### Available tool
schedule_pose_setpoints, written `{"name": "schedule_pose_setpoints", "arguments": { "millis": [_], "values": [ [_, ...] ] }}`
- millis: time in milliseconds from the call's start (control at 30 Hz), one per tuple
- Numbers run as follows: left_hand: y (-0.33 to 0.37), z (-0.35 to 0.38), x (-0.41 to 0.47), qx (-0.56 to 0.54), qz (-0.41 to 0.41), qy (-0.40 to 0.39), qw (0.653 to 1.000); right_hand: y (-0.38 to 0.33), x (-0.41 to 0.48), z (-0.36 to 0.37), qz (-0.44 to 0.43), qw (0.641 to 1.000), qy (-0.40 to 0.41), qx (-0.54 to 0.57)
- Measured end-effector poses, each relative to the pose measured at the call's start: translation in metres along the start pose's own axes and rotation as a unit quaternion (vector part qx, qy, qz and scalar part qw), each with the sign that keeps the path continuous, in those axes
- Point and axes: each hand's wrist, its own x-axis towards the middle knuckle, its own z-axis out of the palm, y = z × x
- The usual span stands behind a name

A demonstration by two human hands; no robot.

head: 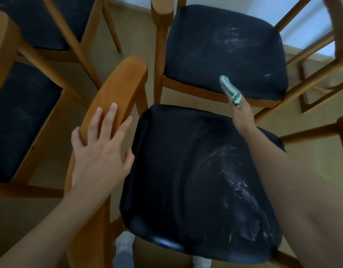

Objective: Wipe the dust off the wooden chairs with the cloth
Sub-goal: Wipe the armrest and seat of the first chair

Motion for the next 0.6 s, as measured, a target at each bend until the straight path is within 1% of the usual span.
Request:
{"name": "schedule_pose_setpoints", "arguments": {
  "millis": [67, 100, 167, 200, 233, 267, 367, 500, 600],
  "values": [
    [0.001, -0.002, -0.001, 0.008, -0.002, 0.007, 1.0, 0.018, 0.014, 0.011, 0.004, 0.99, -0.047, -0.13],
    [0.001, -0.003, -0.002, 0.011, -0.003, 0.006, 1.0, 0.025, 0.017, 0.019, 0.019, 0.979, -0.085, -0.185],
    [0.003, -0.005, -0.002, 0.014, -0.001, 0.004, 1.0, 0.033, 0.016, 0.034, 0.037, 0.935, -0.164, -0.313],
    [0.003, -0.005, -0.003, 0.016, 0.0, 0.003, 1.0, 0.035, 0.015, 0.038, 0.035, 0.913, -0.186, -0.362],
    [0.002, -0.005, -0.003, 0.018, 0.002, 0.003, 1.0, 0.036, 0.017, 0.04, 0.037, 0.9, -0.195, -0.388],
    [0.002, -0.005, -0.002, 0.018, 0.004, 0.004, 1.0, 0.033, 0.02, 0.039, 0.047, 0.894, -0.199, -0.398],
    [0.002, -0.006, -0.003, 0.014, 0.005, 0.002, 1.0, 0.029, 0.026, 0.043, 0.069, 0.895, -0.198, -0.393],
    [0.001, -0.006, -0.002, 0.007, 0.005, -0.004, 1.0, 0.035, -0.007, 0.056, -0.01, 0.904, -0.189, -0.385],
    [0.001, -0.006, -0.002, 0.001, 0.003, -0.006, 1.0, 0.039, -0.06, 0.064, -0.059, 0.898, -0.212, -0.382]
  ]
}}
